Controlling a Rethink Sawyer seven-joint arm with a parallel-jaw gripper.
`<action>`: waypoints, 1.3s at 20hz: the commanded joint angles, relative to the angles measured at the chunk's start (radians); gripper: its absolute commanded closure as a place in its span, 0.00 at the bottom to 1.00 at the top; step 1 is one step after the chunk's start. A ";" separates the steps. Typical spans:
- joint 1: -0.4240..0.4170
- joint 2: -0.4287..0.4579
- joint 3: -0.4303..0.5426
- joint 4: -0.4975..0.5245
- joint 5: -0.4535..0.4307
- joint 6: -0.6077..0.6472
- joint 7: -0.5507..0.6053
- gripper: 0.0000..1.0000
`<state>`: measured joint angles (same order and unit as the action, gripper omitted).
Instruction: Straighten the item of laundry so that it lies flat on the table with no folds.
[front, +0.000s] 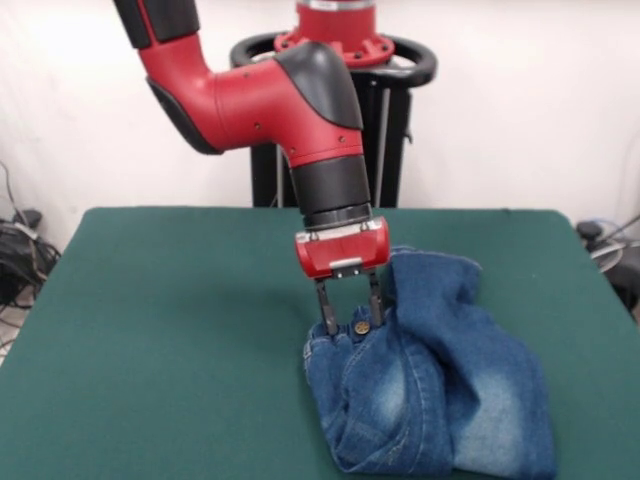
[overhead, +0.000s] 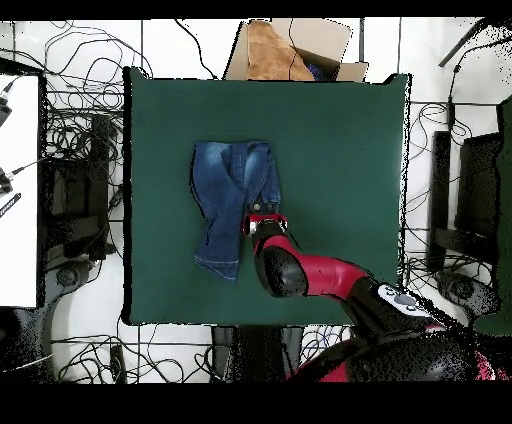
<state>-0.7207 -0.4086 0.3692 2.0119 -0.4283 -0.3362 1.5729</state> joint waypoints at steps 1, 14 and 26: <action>-0.012 0.057 0.088 -0.117 -0.038 0.106 0.115 0.00; -0.021 0.128 0.104 -0.170 -0.090 0.124 0.085 0.00; -0.035 0.137 0.126 -0.177 -0.124 0.152 0.093 1.00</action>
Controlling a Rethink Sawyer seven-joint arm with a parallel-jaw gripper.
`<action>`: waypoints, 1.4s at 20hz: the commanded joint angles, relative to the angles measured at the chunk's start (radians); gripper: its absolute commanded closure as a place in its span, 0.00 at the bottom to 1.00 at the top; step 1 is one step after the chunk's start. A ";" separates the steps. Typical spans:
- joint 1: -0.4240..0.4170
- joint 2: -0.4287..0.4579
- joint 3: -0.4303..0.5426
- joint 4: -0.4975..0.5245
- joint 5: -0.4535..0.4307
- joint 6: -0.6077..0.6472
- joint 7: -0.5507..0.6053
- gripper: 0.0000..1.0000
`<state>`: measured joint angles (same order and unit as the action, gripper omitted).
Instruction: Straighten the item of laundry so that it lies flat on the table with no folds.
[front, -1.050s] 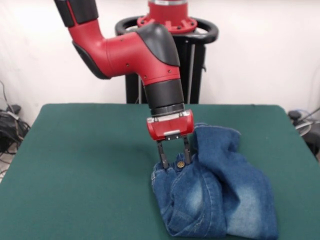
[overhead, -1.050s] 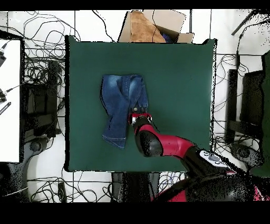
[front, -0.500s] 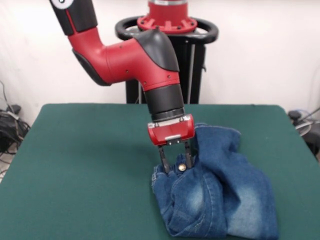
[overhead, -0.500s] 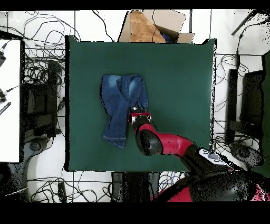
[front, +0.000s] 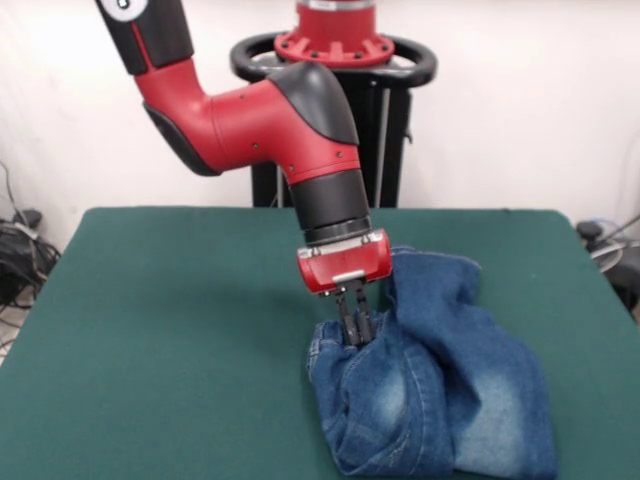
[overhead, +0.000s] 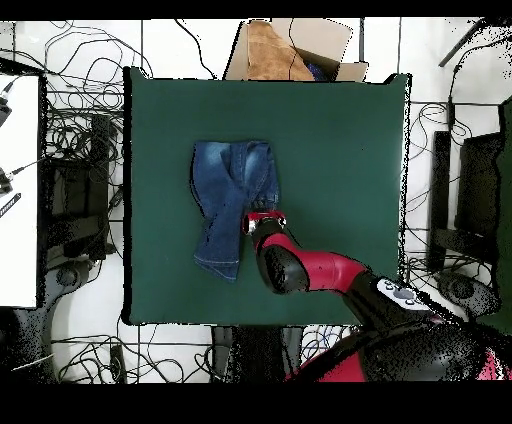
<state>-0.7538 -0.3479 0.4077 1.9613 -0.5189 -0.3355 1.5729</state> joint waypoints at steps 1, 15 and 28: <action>-0.002 0.077 0.090 -0.126 -0.035 0.154 0.093 1.00; 0.014 0.032 0.070 -0.104 -0.007 0.169 0.100 1.00; 0.034 0.013 0.047 -0.096 0.010 0.181 0.104 0.00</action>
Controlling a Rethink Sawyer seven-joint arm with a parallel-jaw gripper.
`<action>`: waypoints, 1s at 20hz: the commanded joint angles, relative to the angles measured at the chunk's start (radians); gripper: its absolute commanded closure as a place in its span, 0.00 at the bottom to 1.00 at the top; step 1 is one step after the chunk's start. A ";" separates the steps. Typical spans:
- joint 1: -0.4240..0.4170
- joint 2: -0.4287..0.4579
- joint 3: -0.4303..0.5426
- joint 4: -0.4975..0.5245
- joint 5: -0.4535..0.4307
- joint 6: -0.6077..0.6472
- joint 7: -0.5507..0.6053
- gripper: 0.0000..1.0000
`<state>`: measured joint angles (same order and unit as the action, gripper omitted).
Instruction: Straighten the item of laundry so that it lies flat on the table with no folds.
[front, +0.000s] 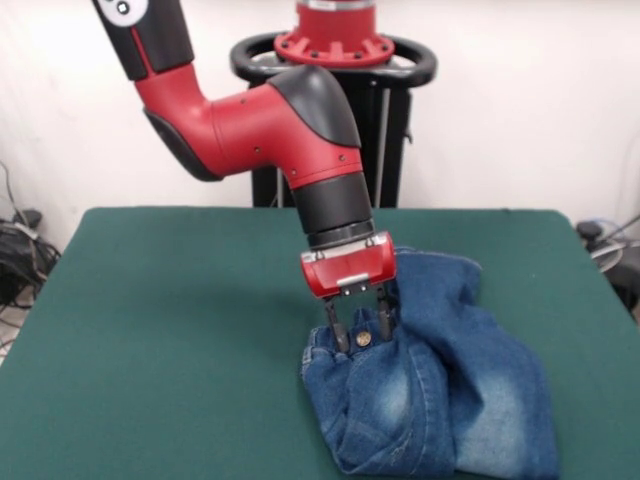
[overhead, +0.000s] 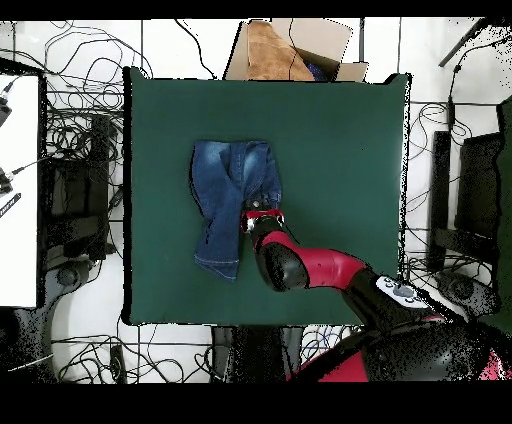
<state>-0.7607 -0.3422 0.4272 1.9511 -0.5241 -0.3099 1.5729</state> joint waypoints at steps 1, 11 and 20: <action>0.043 0.004 0.024 -0.084 0.019 0.164 0.104 0.00; 0.050 0.070 -0.017 -0.128 0.023 0.244 0.075 0.00; 0.075 0.081 -0.051 -0.149 0.054 0.329 0.062 0.00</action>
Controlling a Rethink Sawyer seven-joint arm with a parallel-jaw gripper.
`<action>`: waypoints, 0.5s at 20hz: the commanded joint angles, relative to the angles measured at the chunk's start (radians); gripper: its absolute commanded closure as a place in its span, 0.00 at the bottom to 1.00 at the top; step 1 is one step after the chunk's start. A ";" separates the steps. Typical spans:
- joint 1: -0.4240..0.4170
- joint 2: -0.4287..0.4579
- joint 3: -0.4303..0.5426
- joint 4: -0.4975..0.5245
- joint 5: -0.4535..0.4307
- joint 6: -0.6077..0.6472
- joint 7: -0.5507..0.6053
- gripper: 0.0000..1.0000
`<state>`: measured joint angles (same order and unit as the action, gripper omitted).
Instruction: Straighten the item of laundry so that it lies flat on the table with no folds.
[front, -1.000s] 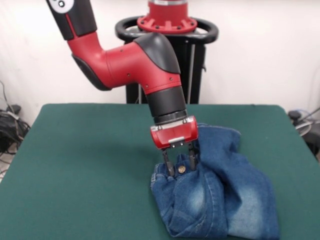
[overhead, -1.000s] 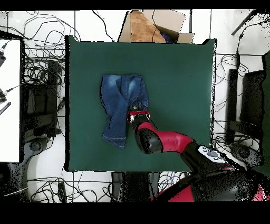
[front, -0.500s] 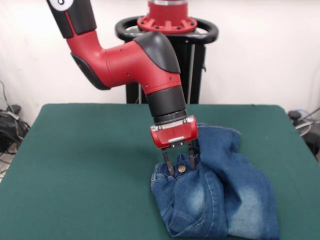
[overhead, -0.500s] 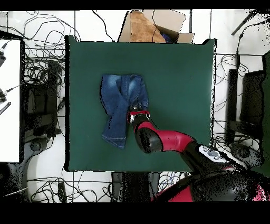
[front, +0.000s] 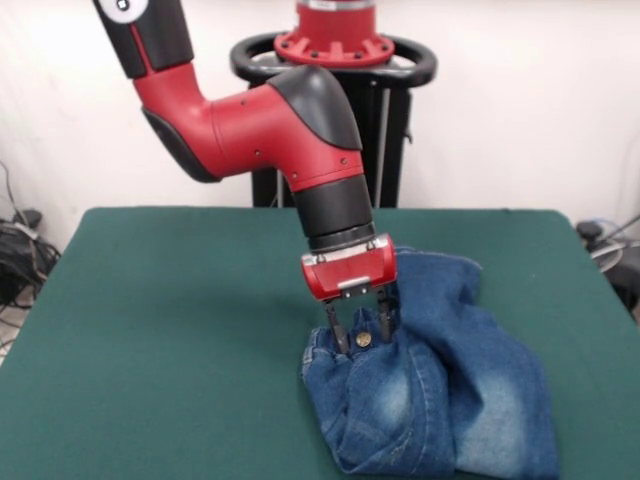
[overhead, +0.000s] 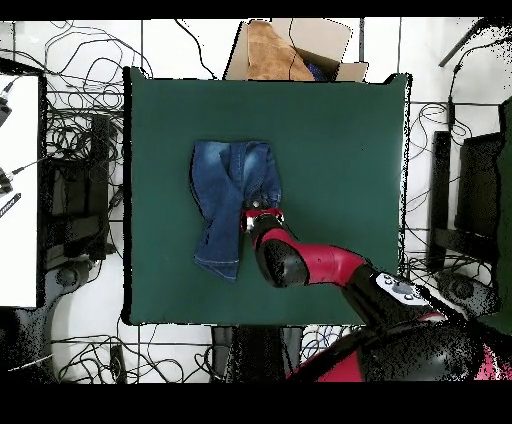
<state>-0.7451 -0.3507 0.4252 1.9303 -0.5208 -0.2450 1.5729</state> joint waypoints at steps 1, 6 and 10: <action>0.063 0.093 -0.054 -0.134 0.056 0.284 0.058 0.00; 0.097 0.074 -0.099 -0.144 0.086 0.400 0.042 0.00; 0.105 0.050 -0.107 -0.134 0.096 0.453 0.040 0.00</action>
<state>-0.6981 -0.3871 0.4145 1.8925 -0.4771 -0.1023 1.5729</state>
